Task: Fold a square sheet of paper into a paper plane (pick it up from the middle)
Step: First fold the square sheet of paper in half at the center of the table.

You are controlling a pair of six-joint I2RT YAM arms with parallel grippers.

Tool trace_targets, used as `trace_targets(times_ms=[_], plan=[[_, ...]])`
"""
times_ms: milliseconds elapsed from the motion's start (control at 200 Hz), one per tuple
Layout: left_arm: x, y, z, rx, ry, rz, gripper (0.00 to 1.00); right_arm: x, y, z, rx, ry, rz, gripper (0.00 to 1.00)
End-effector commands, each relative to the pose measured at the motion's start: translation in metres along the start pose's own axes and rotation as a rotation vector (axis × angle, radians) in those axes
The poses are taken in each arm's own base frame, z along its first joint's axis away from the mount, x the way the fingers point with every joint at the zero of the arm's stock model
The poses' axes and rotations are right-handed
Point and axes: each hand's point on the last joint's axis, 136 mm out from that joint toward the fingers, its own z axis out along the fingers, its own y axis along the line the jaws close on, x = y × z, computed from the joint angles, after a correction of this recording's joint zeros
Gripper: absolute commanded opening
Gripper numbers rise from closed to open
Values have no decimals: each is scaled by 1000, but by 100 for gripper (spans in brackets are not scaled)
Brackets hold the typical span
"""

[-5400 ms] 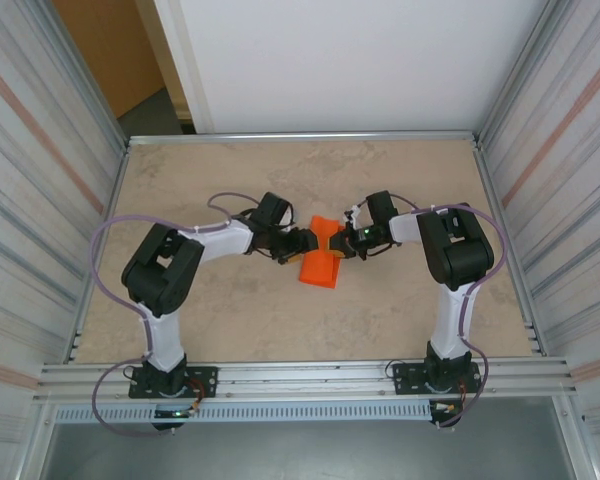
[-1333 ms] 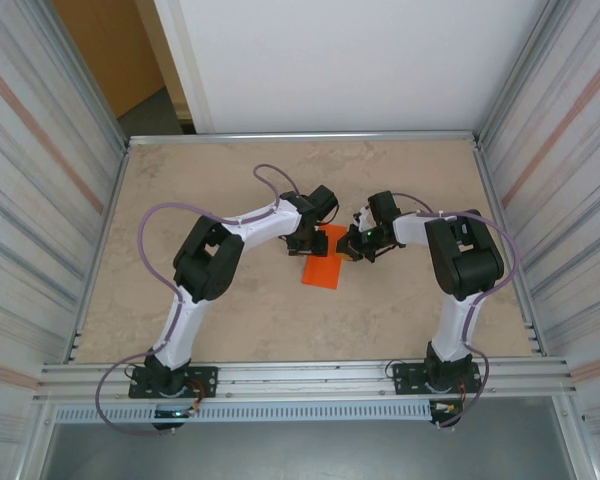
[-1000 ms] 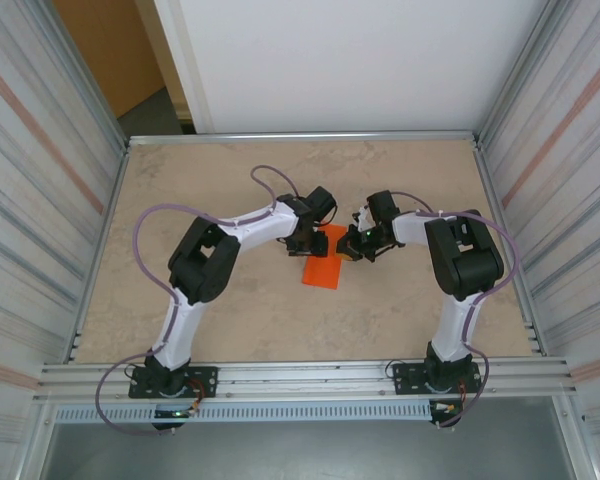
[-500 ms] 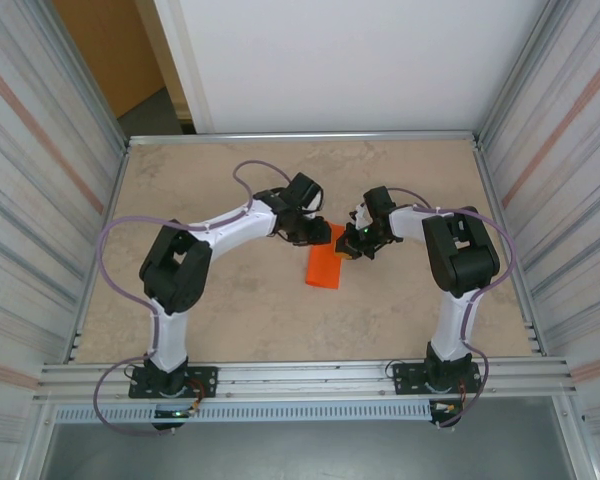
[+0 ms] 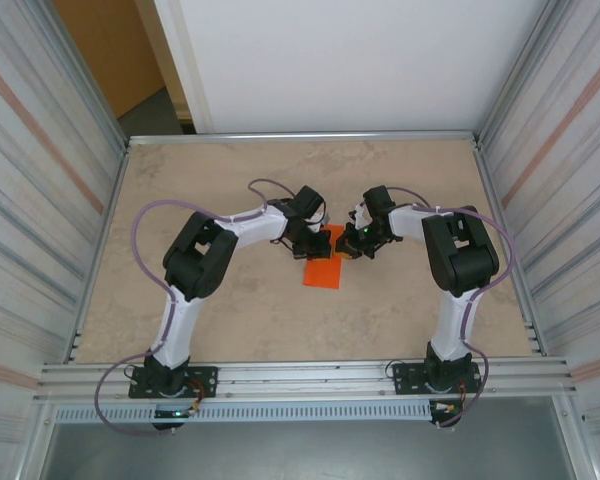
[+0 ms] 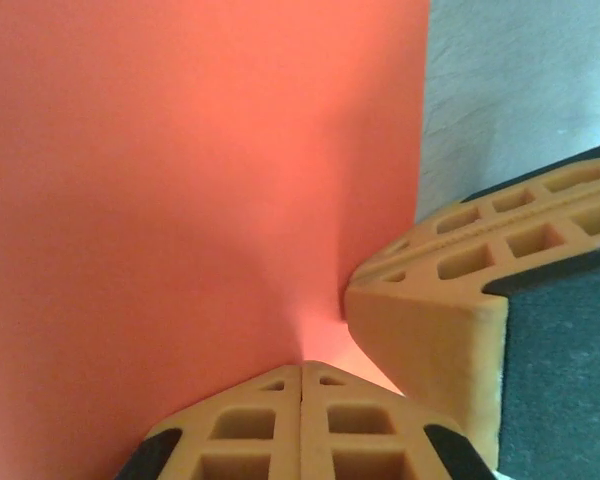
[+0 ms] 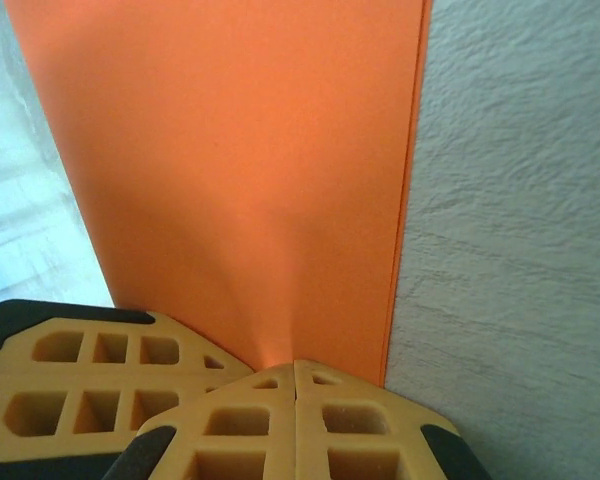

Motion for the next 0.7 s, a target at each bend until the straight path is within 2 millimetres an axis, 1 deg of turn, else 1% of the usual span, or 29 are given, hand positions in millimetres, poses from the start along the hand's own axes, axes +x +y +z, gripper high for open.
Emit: trace_targets(times_ms=[0,130,306,446,556,596,606,616,692], plan=[[-1,3,-2,-2,23,14,1,38,-88,27,321,98,111,0],[2,17,-3,-10,33,1,0,41,-95,26,351,105,117,0],[9,34,-6,32,56,-27,0,48,-106,26,402,132,135,0],[15,60,-14,46,64,-72,1,52,-114,25,434,146,143,0],[15,80,-26,66,50,-126,1,54,-119,25,459,150,146,0],[16,88,-27,58,54,-138,1,54,-121,24,467,149,147,0],[13,84,-34,63,37,-126,1,54,-122,24,469,150,148,0],[12,83,-37,65,30,-123,1,54,-122,24,470,151,148,0],[9,82,-50,69,2,-113,2,53,-122,24,471,149,145,0]])
